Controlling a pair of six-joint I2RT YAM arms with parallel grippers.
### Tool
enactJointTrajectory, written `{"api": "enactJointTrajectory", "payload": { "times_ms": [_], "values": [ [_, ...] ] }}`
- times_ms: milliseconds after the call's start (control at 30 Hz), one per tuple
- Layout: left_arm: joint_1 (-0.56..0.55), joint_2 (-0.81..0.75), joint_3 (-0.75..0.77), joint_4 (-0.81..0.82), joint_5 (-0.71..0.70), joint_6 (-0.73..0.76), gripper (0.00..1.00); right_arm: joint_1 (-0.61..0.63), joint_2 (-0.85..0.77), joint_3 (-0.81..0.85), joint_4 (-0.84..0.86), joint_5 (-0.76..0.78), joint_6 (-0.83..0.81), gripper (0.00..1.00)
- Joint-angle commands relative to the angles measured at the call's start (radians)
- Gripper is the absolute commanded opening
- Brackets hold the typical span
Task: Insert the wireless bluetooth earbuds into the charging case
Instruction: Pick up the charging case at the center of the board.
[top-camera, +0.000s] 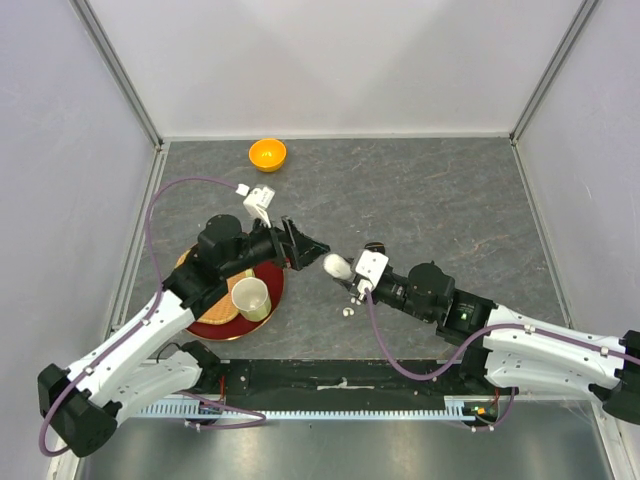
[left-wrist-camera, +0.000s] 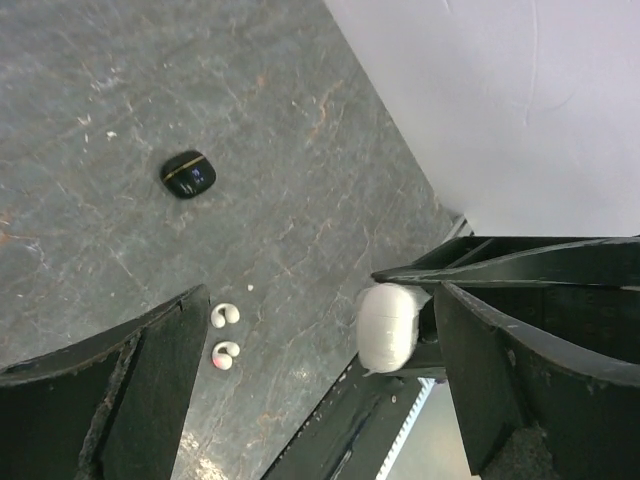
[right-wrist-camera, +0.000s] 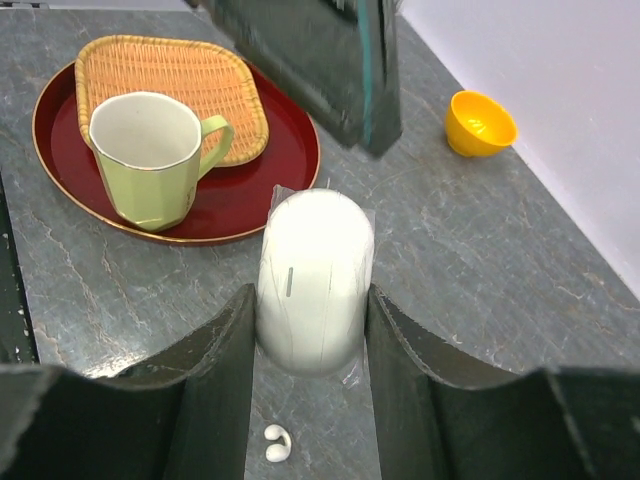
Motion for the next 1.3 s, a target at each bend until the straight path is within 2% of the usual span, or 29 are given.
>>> {"api": "enactJointTrajectory", "payload": {
  "times_ms": [0,167,433,533,767,900,933,1100,1133,1167,1200,1267],
  "values": [
    [-0.001,0.047,0.054,0.052,0.113,-0.038,0.97,0.008,-0.036,0.029,0.005,0.01,-0.021,0.0],
    [-0.015,0.089,0.061,0.109,0.203,-0.04,0.93,0.008,-0.047,0.02,0.003,0.016,-0.024,0.0],
    [-0.058,0.133,0.068,0.112,0.286,-0.026,0.86,0.006,-0.044,0.008,0.026,0.03,-0.03,0.0],
    [-0.069,0.15,0.062,0.105,0.285,-0.031,0.8,0.006,-0.044,0.006,0.028,0.034,-0.031,0.0],
    [-0.09,0.195,0.082,0.095,0.294,-0.022,0.73,0.006,-0.05,-0.006,0.043,0.041,-0.01,0.0],
    [-0.106,0.213,0.09,0.095,0.289,-0.022,0.59,0.008,-0.053,-0.008,0.043,0.037,-0.004,0.0],
    [-0.107,0.218,0.091,0.095,0.288,-0.02,0.5,0.008,-0.053,-0.009,0.042,0.037,-0.004,0.0],
    [-0.115,0.222,0.091,0.095,0.286,-0.017,0.26,0.008,-0.053,-0.009,0.04,0.037,-0.005,0.0],
    [-0.113,0.224,0.09,0.094,0.285,-0.014,0.12,0.008,-0.053,-0.009,0.043,0.042,-0.001,0.02],
    [-0.115,0.222,0.09,0.091,0.277,-0.011,0.05,0.008,-0.051,-0.008,0.043,0.045,0.001,0.05],
    [-0.115,0.218,0.09,0.086,0.269,-0.008,0.02,0.006,-0.051,-0.006,0.046,0.047,0.004,0.14],
    [-0.115,0.207,0.084,0.086,0.246,-0.002,0.02,0.008,-0.053,0.0,0.046,0.06,0.018,0.22]
  ]
}}
